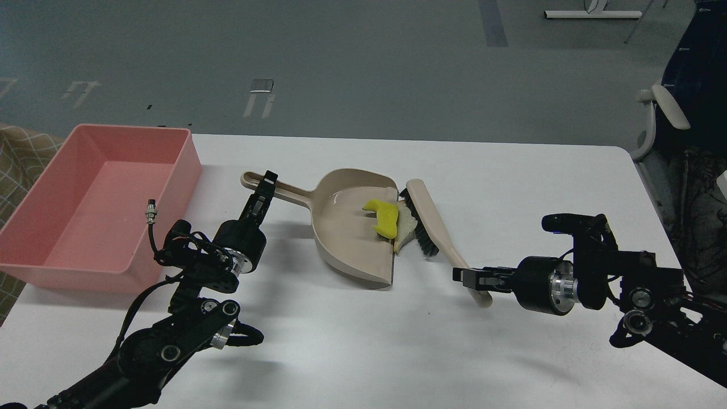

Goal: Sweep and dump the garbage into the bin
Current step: 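Sweep the brush across the sponge and stick into the dustpan, then lift the dustpan with the left gripper over the pink bin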

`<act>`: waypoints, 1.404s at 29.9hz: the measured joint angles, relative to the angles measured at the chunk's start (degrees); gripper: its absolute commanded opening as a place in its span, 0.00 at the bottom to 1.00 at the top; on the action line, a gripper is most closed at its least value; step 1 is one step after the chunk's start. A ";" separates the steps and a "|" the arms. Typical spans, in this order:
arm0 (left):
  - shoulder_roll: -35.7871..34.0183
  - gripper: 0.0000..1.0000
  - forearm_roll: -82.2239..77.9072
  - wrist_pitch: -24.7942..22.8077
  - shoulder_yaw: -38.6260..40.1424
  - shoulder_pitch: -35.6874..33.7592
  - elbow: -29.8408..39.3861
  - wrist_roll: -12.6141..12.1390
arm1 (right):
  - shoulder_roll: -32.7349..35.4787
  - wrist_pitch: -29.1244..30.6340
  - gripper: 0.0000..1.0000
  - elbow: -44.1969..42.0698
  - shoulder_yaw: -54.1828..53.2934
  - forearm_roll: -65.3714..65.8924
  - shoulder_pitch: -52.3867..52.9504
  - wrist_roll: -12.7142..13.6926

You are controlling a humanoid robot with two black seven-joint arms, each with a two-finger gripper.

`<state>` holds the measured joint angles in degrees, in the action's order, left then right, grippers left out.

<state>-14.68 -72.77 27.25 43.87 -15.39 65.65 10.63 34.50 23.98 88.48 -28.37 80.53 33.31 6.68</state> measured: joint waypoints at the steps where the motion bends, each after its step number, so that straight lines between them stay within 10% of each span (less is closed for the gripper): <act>1: 0.00 0.00 0.00 0.00 0.00 0.00 0.00 0.00 | -0.43 0.00 0.00 0.01 -0.22 -0.09 0.00 0.01; 27: 0.52 0.00 0.25 -0.06 0.05 0.03 0.03 0.07 | -8.00 0.59 0.00 0.92 -6.85 -0.81 0.27 0.24; 42: 0.61 0.00 13.77 -0.53 1.28 -1.06 0.52 1.05 | 11.15 4.02 0.00 -0.06 -18.12 -13.82 -0.99 -1.53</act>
<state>-14.07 -59.00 26.72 45.15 -16.45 66.17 11.68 45.65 28.00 88.42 -46.49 66.71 32.31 5.15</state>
